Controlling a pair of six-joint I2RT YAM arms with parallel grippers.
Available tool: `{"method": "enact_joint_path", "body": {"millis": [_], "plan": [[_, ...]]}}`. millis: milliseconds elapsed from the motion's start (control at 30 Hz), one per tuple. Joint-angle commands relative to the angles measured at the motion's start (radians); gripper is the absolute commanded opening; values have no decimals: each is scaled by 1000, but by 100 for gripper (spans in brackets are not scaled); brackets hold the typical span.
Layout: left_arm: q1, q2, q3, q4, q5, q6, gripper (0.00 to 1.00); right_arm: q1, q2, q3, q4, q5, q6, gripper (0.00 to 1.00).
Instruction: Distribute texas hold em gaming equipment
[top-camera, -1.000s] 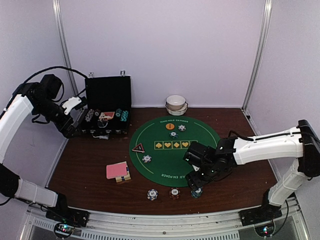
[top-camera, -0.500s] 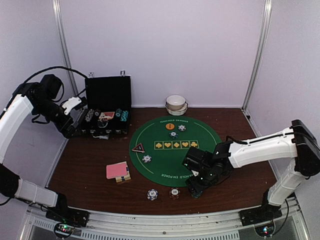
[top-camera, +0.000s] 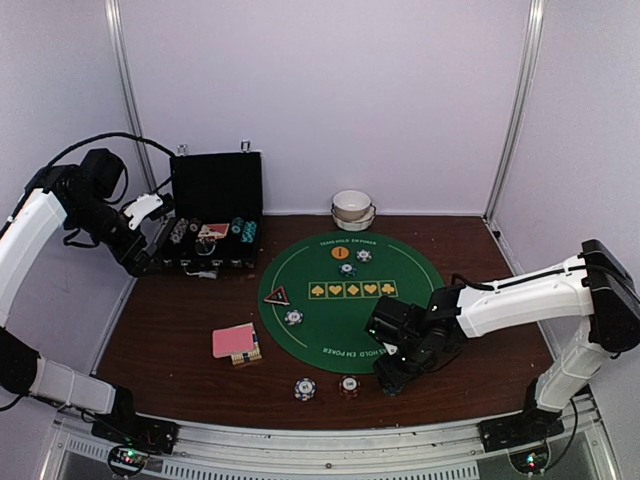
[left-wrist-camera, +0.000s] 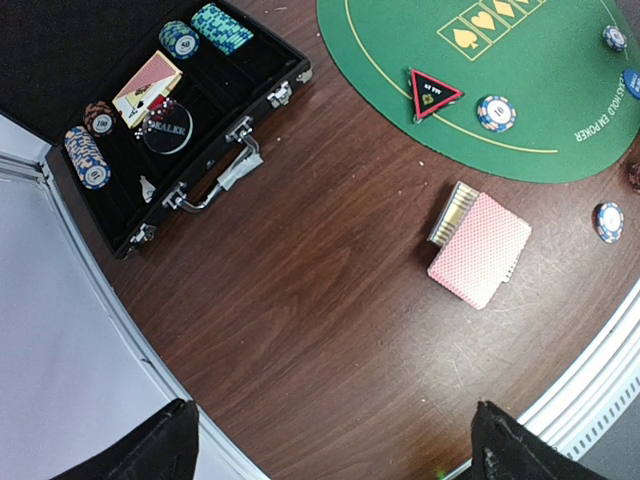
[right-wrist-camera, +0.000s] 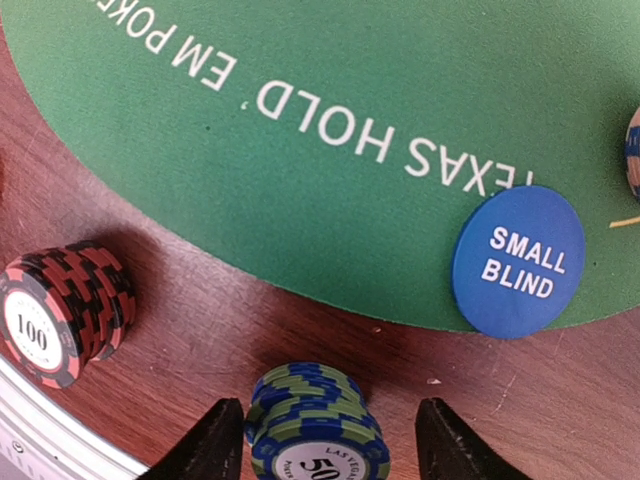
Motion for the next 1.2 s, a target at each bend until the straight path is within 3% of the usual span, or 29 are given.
{"method": "enact_joint_path", "body": {"millis": [0,667,967,1167], "plan": [[6,-16,27,3,8,4,98,3,7,-8,-1,5,-2,57],[6,-26,20,7,8,8,98,14,-13,62,-70,-3,-20,17],[7,-35,18,9,7,10,98,16,13,235,-161,15,-64,12],[6,-38,17,8,11,6,97,15,149,427,-161,37,-109,12]]}}
